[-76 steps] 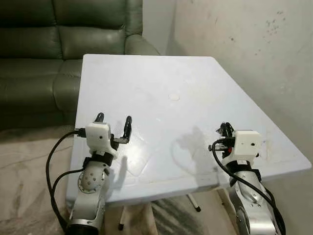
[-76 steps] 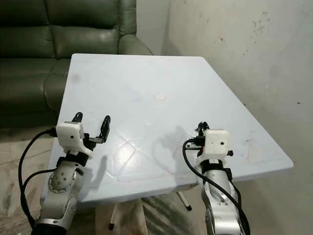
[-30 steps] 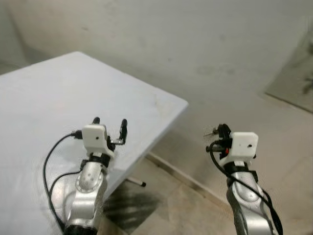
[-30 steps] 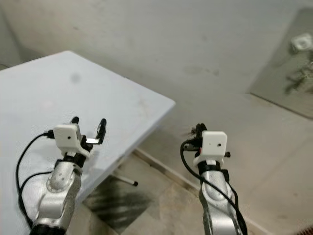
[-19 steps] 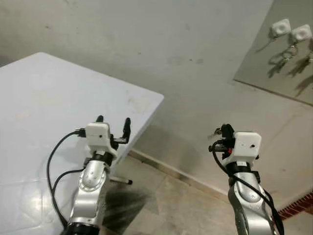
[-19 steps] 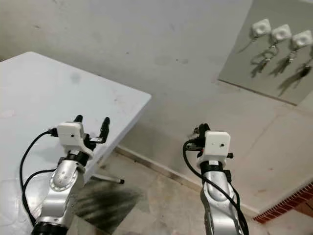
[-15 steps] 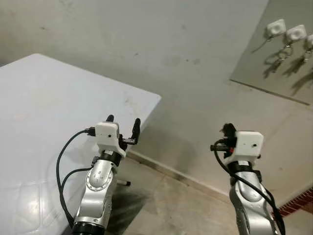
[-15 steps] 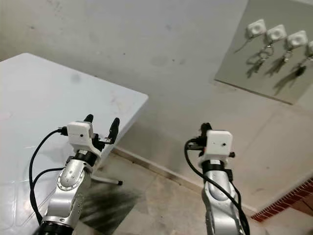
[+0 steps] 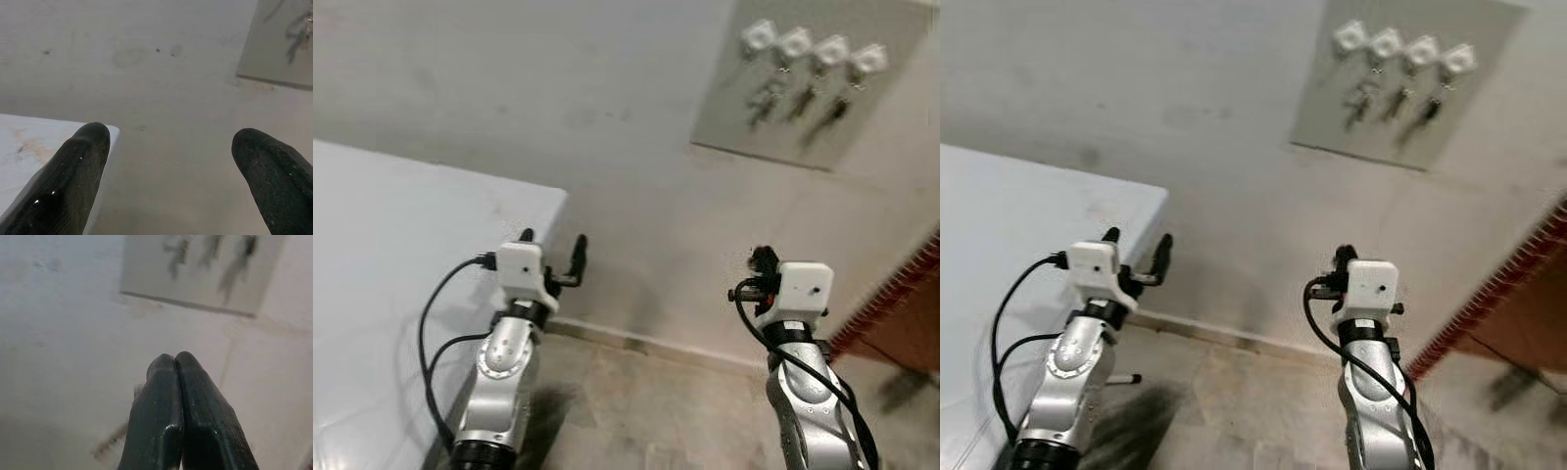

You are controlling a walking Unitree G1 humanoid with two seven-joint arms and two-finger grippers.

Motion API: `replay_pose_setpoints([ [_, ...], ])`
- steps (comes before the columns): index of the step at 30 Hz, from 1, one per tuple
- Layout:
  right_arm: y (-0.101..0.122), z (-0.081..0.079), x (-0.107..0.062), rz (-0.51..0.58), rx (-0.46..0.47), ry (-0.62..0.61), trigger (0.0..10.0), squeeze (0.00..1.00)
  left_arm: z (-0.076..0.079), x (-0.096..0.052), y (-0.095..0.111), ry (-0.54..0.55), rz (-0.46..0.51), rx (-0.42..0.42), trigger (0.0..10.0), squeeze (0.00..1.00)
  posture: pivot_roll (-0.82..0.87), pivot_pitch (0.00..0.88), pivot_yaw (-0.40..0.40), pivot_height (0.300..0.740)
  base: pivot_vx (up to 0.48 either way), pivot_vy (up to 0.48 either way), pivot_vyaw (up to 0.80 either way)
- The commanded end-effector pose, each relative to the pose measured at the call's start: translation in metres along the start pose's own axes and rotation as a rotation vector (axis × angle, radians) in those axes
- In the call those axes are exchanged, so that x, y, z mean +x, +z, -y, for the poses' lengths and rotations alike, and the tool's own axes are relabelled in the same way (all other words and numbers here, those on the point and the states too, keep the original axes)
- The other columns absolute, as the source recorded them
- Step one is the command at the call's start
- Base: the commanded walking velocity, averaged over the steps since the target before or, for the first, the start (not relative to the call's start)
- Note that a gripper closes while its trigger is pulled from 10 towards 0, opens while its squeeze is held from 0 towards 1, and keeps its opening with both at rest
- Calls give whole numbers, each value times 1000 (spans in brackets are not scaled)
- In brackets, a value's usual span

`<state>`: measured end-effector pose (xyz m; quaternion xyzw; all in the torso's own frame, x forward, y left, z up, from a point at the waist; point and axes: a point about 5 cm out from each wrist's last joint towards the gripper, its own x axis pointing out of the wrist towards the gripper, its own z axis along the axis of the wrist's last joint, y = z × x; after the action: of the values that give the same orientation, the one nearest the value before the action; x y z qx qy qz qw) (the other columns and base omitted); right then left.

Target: Hang keys on a hook

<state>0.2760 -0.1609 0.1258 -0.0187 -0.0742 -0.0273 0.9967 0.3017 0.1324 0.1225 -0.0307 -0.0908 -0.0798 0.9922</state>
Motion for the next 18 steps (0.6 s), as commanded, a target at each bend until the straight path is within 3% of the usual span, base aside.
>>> replay_pose_setpoints([
  [1, 3, 4, 2, 15, -9, -21, 10000, 0, 5, 2, 0, -9, -6, -8, 10000, 0, 18, 49, -54, 740, 0, 0, -769],
  [11, 3, 4, -1, 34, 20, -30, 10000, 0, 11, 6, -1, -18, -24, -19, 10000, 0, 11, 39, -34, 740, 0, 0, -738],
  [18, 0, -3, 0, 16, 33, 5, 10000, 0, 10, 8, -4, -11, -53, -18, 10000, 0, 10, 39, -13, 740, 0, 0, 0],
])
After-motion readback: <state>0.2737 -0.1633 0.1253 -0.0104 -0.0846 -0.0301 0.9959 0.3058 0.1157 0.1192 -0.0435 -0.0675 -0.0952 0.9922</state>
